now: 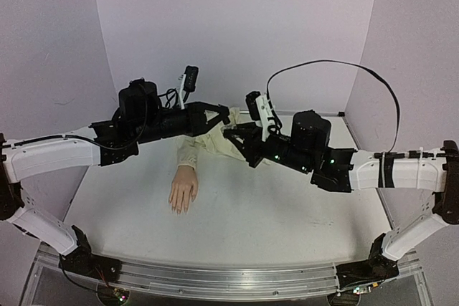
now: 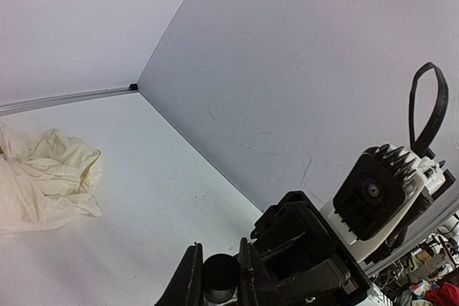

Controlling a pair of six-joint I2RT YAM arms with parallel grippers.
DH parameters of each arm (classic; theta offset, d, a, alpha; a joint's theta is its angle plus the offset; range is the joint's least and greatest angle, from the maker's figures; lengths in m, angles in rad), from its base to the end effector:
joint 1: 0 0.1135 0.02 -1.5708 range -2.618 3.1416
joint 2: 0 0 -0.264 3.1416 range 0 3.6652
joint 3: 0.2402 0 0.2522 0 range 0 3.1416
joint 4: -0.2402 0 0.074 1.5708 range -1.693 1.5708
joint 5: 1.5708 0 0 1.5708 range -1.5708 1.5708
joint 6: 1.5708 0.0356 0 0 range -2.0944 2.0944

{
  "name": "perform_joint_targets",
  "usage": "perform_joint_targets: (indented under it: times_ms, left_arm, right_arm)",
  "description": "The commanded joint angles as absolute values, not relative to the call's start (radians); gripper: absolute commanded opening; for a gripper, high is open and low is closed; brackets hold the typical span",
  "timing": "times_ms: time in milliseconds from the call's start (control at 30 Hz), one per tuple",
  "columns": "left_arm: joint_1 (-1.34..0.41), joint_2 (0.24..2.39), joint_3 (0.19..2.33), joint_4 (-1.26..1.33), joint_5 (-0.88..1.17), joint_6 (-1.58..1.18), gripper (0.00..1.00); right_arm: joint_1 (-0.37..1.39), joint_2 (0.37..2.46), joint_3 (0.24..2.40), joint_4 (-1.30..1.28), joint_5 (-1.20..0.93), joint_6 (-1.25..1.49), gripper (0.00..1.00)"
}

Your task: Paint the nails

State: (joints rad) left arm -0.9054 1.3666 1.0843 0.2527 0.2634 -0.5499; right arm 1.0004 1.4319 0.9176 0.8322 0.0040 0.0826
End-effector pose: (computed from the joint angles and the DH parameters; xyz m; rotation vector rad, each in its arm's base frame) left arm 0.1944 -0.2628 0.3582 0.5329 1.6887 -1.3078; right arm 0.1785 0.2780 0.3409 -0.5764 1.1748 0.9297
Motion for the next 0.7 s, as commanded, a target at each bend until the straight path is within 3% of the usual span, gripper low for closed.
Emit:
perform_joint_targets:
  times_ms: [0, 133, 300, 467, 667]
  left_arm:
    - [-0.928, 1.372, 1.127, 0.225, 0.307, -0.564, 0.17]
    - [-0.912, 1.356, 1.137, 0.171, 0.361, -0.579, 0.43]
    - [-0.876, 1.317, 1.211, -0.041, 0.435, -0.59, 0.67]
    - [-0.869, 1.321, 1.329, -0.306, 0.447, -0.56, 0.75]
    - [-0.865, 1.354, 1.415, -0.431, 0.477, -0.536, 0.74]
  right_arm:
    - [0.92, 1.431, 0.926, 0.94, -0.031, 0.062, 0.0]
    - [0.859, 1.414, 0.909, 0.94, -0.323, 0.103, 0.0]
    - [0.82, 1.396, 0.904, 0.918, -0.494, 0.154, 0.0]
    - [0.82, 1.397, 0.92, 0.856, -0.585, 0.13, 0.0]
    - [0.82, 1.412, 0.94, 0.839, -0.694, 0.114, 0.0]
